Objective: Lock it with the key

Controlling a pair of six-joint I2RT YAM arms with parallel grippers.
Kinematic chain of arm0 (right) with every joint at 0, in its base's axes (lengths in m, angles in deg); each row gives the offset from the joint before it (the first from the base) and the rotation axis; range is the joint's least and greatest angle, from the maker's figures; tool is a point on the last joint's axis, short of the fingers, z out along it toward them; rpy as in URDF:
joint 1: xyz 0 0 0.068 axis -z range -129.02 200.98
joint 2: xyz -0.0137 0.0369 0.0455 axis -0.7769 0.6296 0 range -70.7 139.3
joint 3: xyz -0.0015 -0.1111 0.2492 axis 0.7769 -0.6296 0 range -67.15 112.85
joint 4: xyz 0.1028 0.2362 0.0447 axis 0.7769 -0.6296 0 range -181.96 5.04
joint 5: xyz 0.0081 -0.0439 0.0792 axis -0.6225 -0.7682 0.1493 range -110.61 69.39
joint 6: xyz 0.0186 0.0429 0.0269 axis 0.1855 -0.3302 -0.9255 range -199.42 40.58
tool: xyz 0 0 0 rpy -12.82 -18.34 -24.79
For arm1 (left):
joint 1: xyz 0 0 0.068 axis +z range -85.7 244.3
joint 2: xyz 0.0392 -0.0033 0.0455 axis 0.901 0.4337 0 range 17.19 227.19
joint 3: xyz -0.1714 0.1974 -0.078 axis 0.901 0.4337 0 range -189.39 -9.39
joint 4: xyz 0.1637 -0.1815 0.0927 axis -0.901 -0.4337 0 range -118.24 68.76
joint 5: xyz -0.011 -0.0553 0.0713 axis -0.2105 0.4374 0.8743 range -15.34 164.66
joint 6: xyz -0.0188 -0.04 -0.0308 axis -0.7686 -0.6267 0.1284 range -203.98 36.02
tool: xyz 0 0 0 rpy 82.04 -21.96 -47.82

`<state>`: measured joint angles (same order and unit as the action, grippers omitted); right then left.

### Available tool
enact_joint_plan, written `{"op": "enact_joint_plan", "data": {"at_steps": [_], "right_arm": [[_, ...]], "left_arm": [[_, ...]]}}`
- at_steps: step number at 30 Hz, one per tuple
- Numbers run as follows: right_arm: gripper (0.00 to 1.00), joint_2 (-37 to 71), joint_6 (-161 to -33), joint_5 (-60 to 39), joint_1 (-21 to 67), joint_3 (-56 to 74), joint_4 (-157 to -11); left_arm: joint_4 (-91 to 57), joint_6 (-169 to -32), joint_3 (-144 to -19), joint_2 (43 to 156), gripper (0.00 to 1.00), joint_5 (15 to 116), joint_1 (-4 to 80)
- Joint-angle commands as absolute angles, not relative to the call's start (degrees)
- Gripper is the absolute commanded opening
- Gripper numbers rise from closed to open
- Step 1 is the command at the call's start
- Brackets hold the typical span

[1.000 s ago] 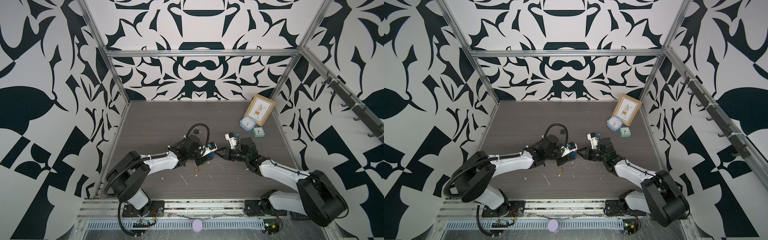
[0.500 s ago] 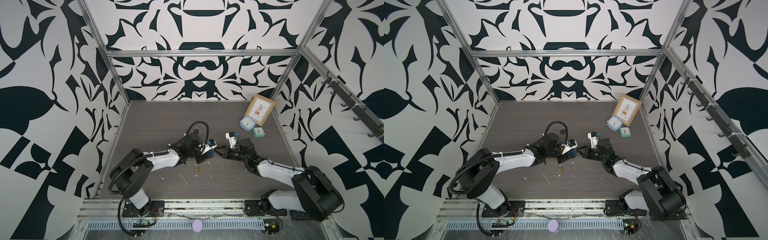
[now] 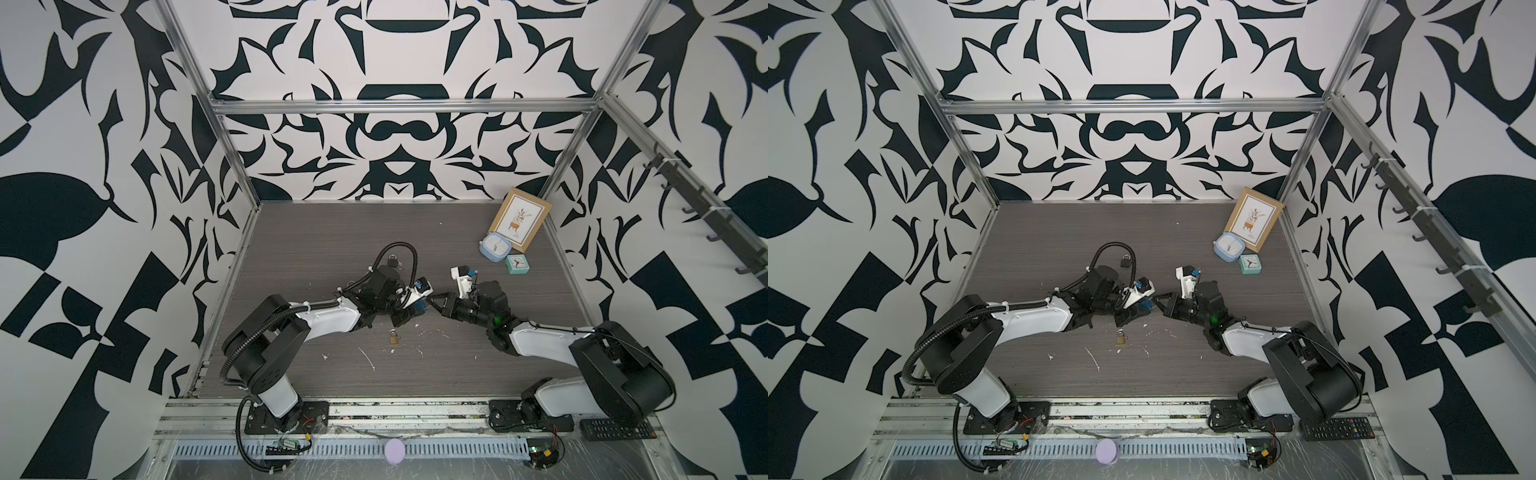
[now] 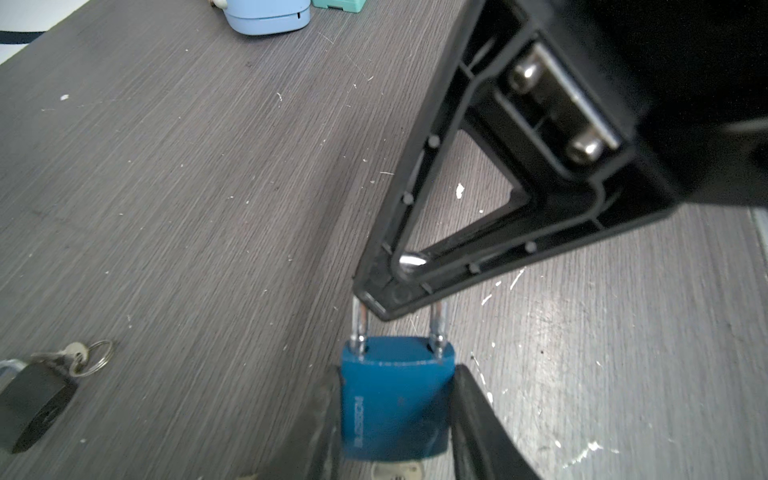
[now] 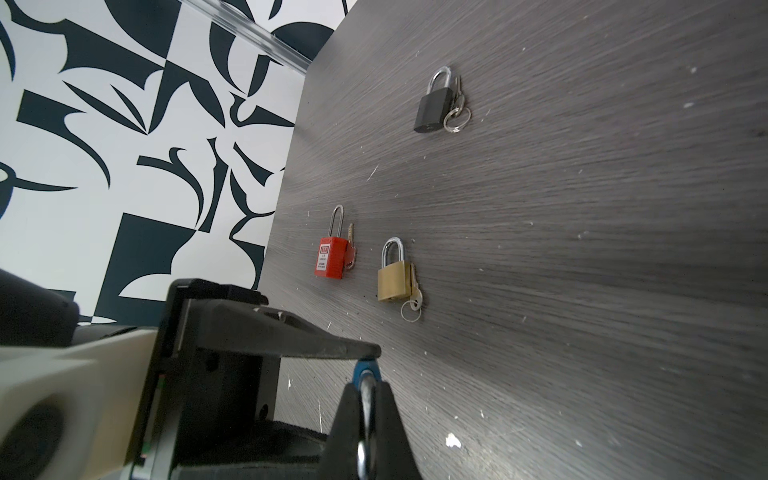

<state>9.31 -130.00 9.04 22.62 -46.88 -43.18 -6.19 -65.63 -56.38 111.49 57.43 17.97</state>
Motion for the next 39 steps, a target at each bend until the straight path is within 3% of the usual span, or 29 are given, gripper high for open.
{"op": "enact_joint_plan", "data": {"at_steps": [1, 39], "right_arm": [[0.0, 12.72, -131.87, 22.72, 15.48, -50.43, -53.28], [0.0, 23.81, -135.87, 22.54, 12.22, -52.55, -41.59]], "left_arm": [[26.39, -68.77, -68.16, 109.4, 0.0, 56.02, 18.12], [30.79, -71.33, -76.5, 116.97, 0.0, 57.06, 20.59]]}}
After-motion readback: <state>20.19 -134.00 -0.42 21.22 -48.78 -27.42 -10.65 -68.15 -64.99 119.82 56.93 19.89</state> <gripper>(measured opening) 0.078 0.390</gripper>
